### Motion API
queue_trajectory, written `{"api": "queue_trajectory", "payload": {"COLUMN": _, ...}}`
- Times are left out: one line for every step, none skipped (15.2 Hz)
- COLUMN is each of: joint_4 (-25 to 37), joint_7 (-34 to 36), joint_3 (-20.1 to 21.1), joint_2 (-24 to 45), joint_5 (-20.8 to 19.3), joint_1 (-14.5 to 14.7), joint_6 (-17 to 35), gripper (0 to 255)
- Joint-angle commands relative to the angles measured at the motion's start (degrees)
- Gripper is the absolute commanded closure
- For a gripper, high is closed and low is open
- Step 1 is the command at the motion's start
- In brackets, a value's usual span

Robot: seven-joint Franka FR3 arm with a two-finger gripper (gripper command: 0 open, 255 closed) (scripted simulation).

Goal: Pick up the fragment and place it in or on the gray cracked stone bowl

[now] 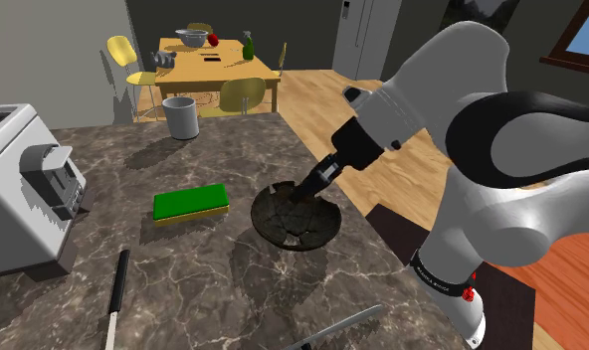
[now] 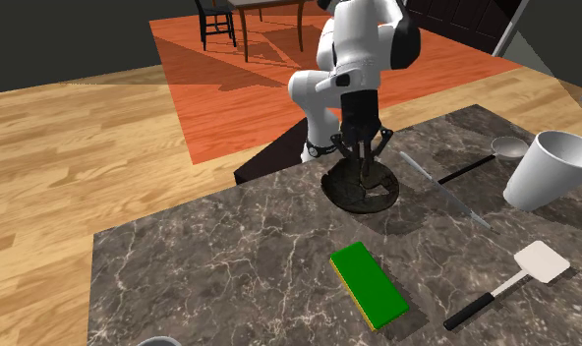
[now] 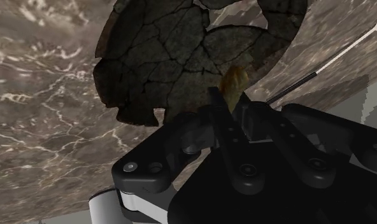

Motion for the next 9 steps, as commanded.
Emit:
{"api": "queue_trajectory", "payload": {"joint_4": -1.3, "joint_7": -0.5, "joint_3": 0.4, "joint_2": 0.8, "joint_5": 0.9, "joint_1": 0.7, "joint_6": 2.1, "gripper": 255}}
{"api": "queue_trajectory", "payload": {"joint_4": -1.8, "joint_7": -3.1, "joint_3": 3.0, "joint_2": 0.6, "joint_5": 5.2, "joint_1": -1.0, "joint_6": 1.9, "gripper": 255}}
{"api": "queue_trajectory", "payload": {"joint_4": -1.8, "joint_7": -3.1, "joint_3": 3.0, "joint_2": 0.6, "joint_5": 5.2, "joint_1": -1.0, "joint_6": 1.9, "gripper": 255}}
{"api": "queue_trajectory", "payload": {"joint_4": -1.8, "joint_7": -3.1, "joint_3": 3.0, "joint_2": 0.6, "joint_5": 5.2, "joint_1": -1.0, "joint_6": 1.9, "gripper": 255}}
{"api": "queue_trajectory", "payload": {"joint_4": -1.8, "joint_7": -3.1, "joint_3": 3.0, "joint_2": 0.6, "joint_5": 5.2, "joint_1": -1.0, "joint_6": 1.9, "gripper": 255}}
{"api": "queue_trajectory", "payload": {"joint_4": -1.8, "joint_7": -3.1, "joint_3": 3.0, "joint_2": 0.6, "joint_5": 5.2, "joint_1": -1.0, "joint_6": 1.9, "gripper": 255}}
{"api": "queue_trajectory", "payload": {"joint_4": -1.8, "joint_7": -3.1, "joint_3": 3.0, "joint_2": 0.6, "joint_5": 5.2, "joint_1": -1.0, "joint_6": 1.9, "gripper": 255}}
{"api": "queue_trajectory", "payload": {"joint_4": -1.8, "joint_7": -3.1, "joint_3": 3.0, "joint_2": 0.6, "joint_5": 5.2, "joint_1": -1.0, "joint_6": 1.9, "gripper": 255}}
{"api": "queue_trajectory", "payload": {"joint_4": -1.8, "joint_7": -3.1, "joint_3": 3.0, "joint_2": 0.6, "joint_5": 5.2, "joint_1": -1.0, "joint_6": 1.9, "gripper": 255}}
